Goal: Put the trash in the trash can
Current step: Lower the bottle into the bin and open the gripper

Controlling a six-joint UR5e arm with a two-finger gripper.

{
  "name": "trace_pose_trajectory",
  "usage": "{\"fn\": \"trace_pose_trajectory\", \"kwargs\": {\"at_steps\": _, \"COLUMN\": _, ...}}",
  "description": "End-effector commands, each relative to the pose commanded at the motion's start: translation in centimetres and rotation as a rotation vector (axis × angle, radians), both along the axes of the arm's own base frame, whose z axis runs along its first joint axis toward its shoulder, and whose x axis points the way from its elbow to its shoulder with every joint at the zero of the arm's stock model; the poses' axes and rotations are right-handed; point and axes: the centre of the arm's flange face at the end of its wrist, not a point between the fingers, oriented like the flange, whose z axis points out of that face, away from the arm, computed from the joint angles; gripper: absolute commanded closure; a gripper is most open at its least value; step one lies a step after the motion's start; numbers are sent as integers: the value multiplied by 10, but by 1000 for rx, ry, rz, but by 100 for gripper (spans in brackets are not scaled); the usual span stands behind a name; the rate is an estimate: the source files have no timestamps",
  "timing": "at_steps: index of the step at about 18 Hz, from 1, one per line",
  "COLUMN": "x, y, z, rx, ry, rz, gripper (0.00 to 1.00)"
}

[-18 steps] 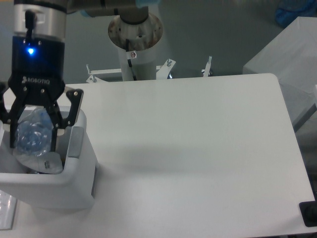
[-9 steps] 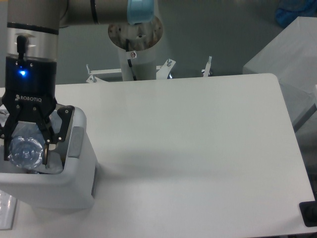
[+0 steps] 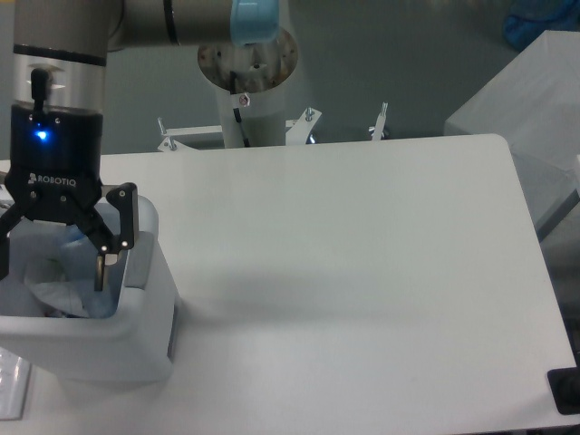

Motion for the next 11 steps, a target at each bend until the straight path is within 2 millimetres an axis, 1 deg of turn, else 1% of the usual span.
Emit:
{"fn": "trace_pose_trajectory", "kwargs": {"at_steps": 2, "x": -8, "y": -2, "z": -6, "rx": -23, "ry": 26, "rz": -14, "gripper": 0}}
{"fn": "trace_pose_trajectory", "kwargs": {"at_steps": 3, "x": -23, "y": -7, "z": -7, "rx": -37, "ry": 40, "rz": 13, "gripper": 0}}
{"fn": "trace_pose_trajectory", "kwargs": {"at_steps": 5, "x": -54, "y": -18, "z": -17, "rx": -76, "ry": 76, "rz": 64, "gripper": 0}}
{"fn": "trace_pose_trajectory", "kwargs": {"at_steps": 7, "x": -71, "y": -26, "z": -29, "rx": -136, "ry": 154, "rz": 31, "gripper": 0}}
{"fn": "trace_pose_trajectory", "kwargs": {"at_steps": 9, "x": -81, "y": -33, "z": -35, "rx": -193, "ry": 222, "rz": 32, "gripper": 0}}
{"fn": "trace_pose_trajectory", "kwargs": {"at_steps": 11, "x": -88, "y": -38, "z": -42, "rx": -242, "ry": 247, "rz": 73, "gripper": 0}}
